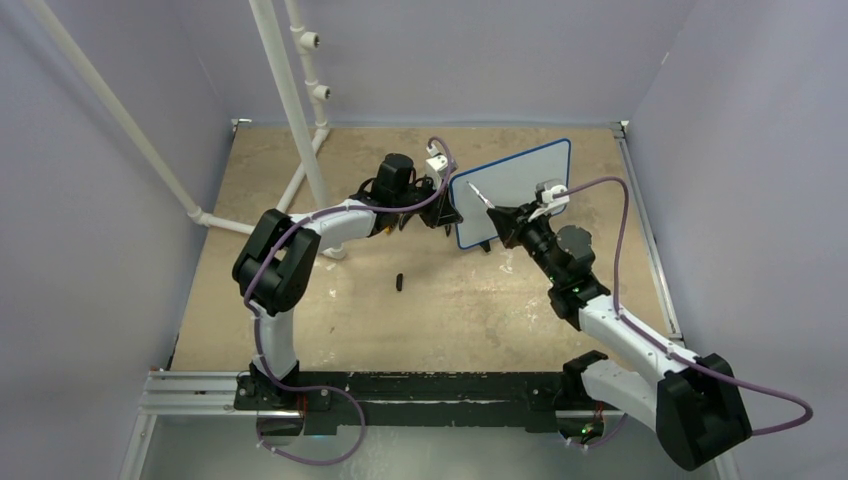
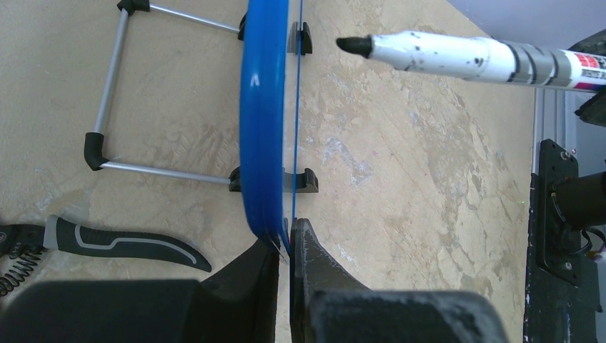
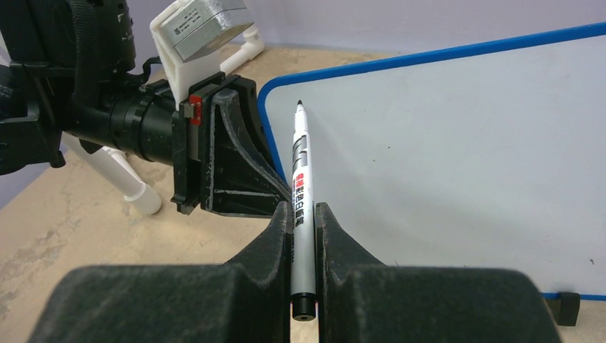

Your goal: Write a sentence on the whiteboard

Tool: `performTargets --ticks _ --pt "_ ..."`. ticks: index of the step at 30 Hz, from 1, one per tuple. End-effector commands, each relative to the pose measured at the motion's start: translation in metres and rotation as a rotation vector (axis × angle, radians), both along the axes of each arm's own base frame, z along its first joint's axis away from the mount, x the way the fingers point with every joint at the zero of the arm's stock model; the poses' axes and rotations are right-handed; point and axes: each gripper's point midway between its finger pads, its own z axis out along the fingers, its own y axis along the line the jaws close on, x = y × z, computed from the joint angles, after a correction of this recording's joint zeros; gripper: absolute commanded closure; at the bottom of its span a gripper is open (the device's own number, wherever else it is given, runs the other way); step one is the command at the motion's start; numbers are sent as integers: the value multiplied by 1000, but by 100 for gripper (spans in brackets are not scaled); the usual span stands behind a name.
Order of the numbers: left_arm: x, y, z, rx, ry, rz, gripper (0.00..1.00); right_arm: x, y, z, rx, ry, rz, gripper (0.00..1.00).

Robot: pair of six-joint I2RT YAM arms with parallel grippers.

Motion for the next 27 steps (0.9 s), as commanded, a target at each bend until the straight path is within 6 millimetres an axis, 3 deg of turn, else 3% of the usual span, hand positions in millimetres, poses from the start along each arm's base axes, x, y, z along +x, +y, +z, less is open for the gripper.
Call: performTargets --ticks 1,13,27 --pt "-2 0 14 -1 -23 -16 100 10 -2 30 17 -82 -30 100" --pt "-2 0 16 0 -28 -18 100 15 2 19 -4 -52 -19 100" --pt "-1 -1 19 -5 -31 -18 100 9 16 -7 -45 15 75 100"
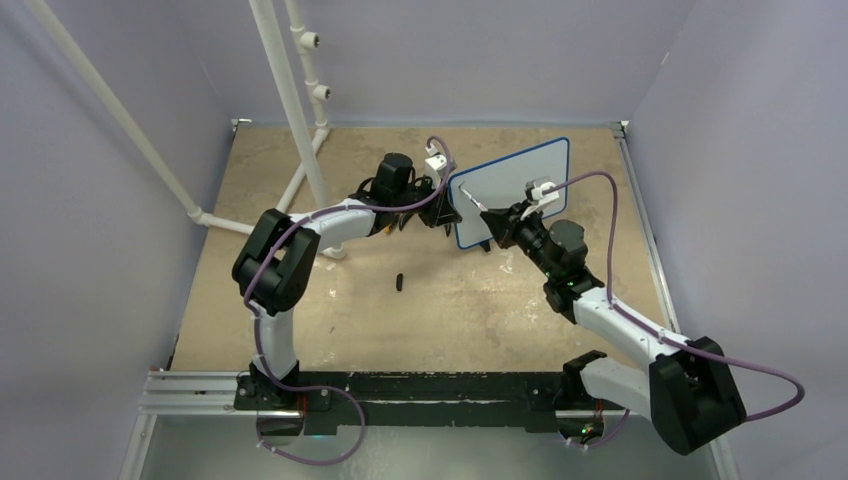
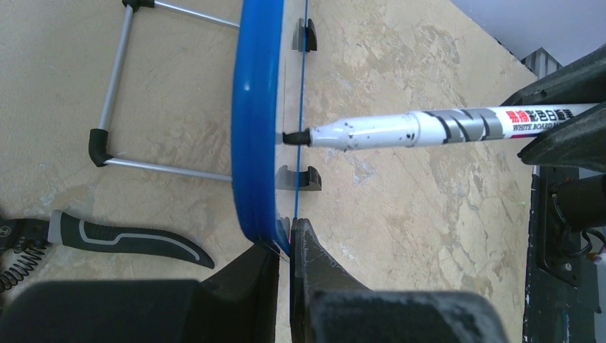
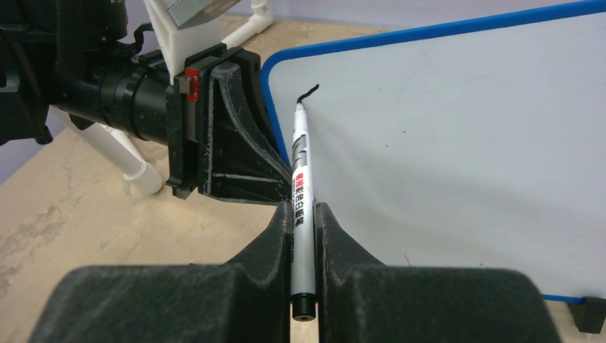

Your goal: Write a sentence on the whiteboard

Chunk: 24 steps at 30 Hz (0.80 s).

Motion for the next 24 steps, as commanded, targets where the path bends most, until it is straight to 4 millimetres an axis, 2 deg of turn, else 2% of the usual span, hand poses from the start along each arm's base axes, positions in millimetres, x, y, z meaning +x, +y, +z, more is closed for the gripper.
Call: performTargets --ticks 1,11,24 --pt "-1 -2 20 -10 -36 -20 100 1 5 8 -14 -24 34 100" --pt "-1 -2 22 -14 -39 -17 100 -2 -1 -10 -35 38 3 100" --pt "-1 -1 25 -15 -43 -17 100 4 -15 -10 -40 56 -86 100"
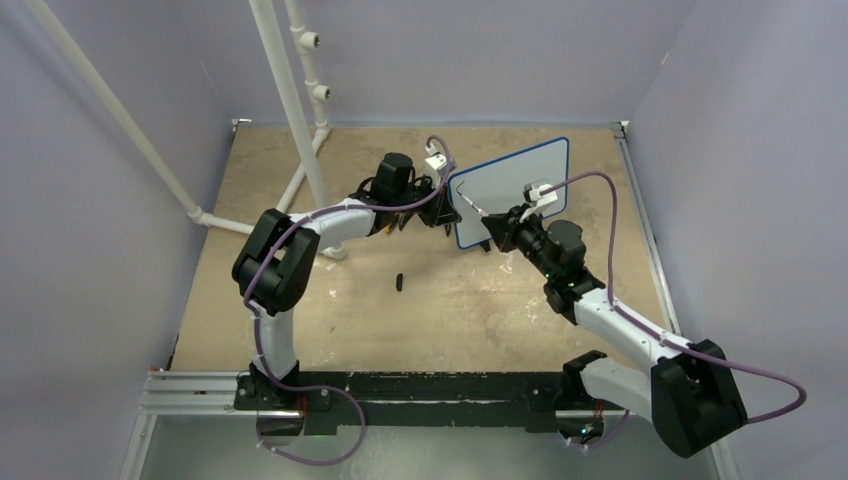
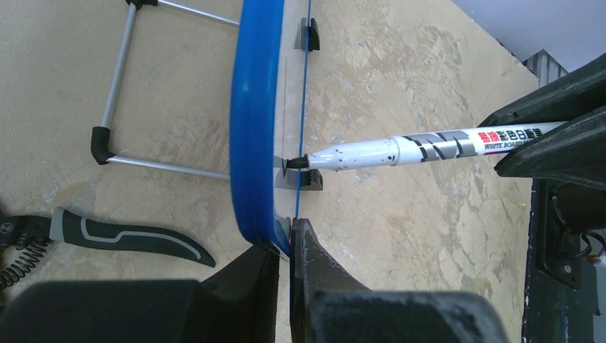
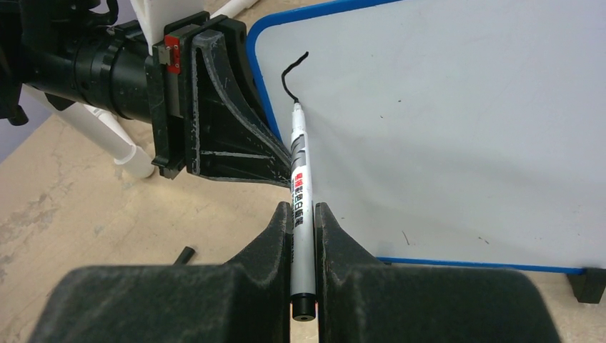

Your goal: Write a sentence on the whiteboard

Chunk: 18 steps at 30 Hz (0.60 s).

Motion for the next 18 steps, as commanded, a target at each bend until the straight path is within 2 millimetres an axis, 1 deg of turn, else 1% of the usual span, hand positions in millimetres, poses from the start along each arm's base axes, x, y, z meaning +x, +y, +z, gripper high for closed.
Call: performTargets --ticks 1,7,15,18 --pt "-1 -1 26 -19 -50 -21 100 9 -14 5 -17 -6 -89 100" --pt "-2 -1 25 -18 -51 -21 100 9 -21 12 -6 -23 -128 100" --pt "-2 -2 25 -20 -48 -21 100 -5 -14 31 23 -92 -57 100" --pt "-2 -2 25 -20 -48 -22 100 -5 -11 35 23 -102 -39 100"
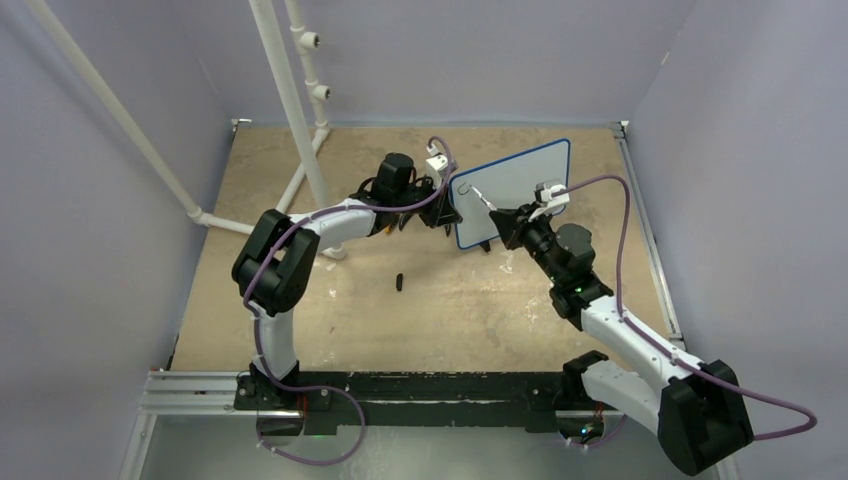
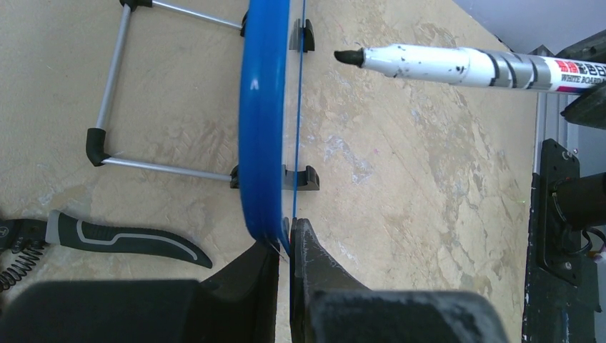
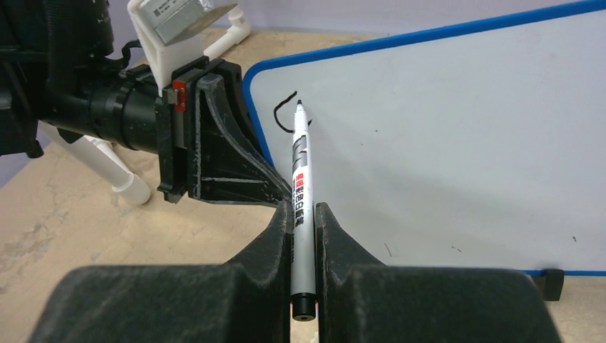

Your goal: Write a sentence on the whiteboard

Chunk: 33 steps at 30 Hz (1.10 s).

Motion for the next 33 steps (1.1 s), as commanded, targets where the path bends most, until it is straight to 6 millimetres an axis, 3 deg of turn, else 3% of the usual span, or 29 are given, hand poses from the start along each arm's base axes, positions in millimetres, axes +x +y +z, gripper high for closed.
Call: performTargets --ticks 1,12,33 --pt "-2 -2 23 -20 -40 -21 100 -1 4 12 -1 -48 31 100" --pt "-2 -2 22 -20 -40 -22 100 6 13 10 -17 -48 66 100" --pt "-1 -3 18 -16 -31 -26 100 11 12 15 -8 -60 46 100"
